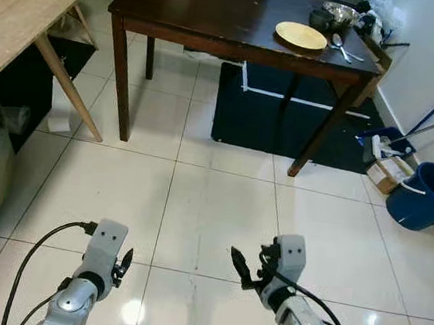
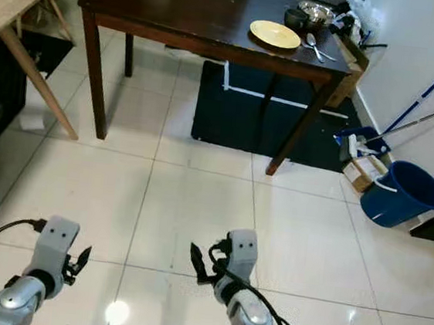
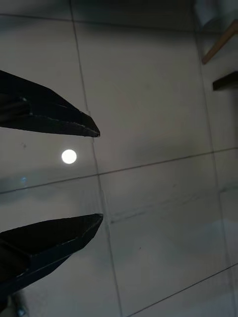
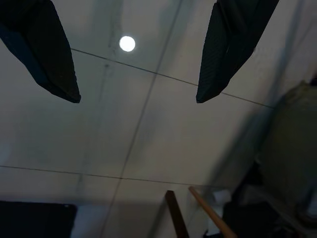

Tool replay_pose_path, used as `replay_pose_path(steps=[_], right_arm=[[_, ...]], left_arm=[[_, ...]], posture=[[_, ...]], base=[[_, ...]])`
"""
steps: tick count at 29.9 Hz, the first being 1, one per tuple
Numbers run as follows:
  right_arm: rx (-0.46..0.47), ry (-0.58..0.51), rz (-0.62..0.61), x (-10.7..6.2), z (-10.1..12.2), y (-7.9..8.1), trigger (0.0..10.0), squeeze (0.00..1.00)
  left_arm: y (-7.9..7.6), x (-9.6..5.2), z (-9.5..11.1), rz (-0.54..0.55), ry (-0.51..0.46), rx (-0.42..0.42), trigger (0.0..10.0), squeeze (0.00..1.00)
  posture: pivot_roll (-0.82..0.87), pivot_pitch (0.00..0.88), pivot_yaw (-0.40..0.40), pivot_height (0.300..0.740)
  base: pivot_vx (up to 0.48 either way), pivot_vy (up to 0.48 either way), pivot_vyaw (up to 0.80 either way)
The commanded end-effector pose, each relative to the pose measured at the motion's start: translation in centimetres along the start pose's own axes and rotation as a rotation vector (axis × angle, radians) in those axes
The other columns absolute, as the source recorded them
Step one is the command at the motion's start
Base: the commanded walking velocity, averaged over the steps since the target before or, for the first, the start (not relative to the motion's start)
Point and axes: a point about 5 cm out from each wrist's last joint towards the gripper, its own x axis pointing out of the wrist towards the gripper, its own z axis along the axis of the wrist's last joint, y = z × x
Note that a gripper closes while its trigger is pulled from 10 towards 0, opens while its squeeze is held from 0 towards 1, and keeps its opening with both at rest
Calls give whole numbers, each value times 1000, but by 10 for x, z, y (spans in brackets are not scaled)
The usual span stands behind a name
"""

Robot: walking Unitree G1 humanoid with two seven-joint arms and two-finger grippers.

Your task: Setting the table

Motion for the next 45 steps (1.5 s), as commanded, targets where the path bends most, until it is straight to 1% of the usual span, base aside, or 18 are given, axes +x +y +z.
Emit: replay_pose_path(steps=[1, 5, 11, 38, 41, 45], right_arm=[[21, 1, -10, -5, -3, -3, 10000, 0], [37, 4, 18, -7, -4, -1, 10000, 0], [29, 19, 24, -9, -8, -1, 10000, 0], [34, 23, 29, -9, -8, -1, 10000, 0], [13, 22, 39, -9, -7, 0, 10000, 0], [-7, 17, 48, -7, -5, 1, 10000, 0]], left_arm=[[-7, -1, -4, -29, 4, 14, 10000, 0], [-11, -1, -1, -38, -17, 22, 10000, 0], [-14, -2, -6, -34, 6, 19, 10000, 0], [-16, 0, -7, -52, -1, 37, 10000, 0], [-15, 0, -6, -49, -7, 42, 10000, 0], [-13, 1, -4, -15, -31, 59, 10000, 0]], posture=[[-104, 5, -28, 740], [-112, 11, -31, 740], [-122, 19, -34, 740], [-123, 10, -28, 740], [-123, 9, -24, 740], [-123, 11, -29, 740]], base=[[0, 0, 0], [0, 0, 0], [0, 0, 0], [0, 0, -800], [0, 0, 0], [0, 0, 0]])
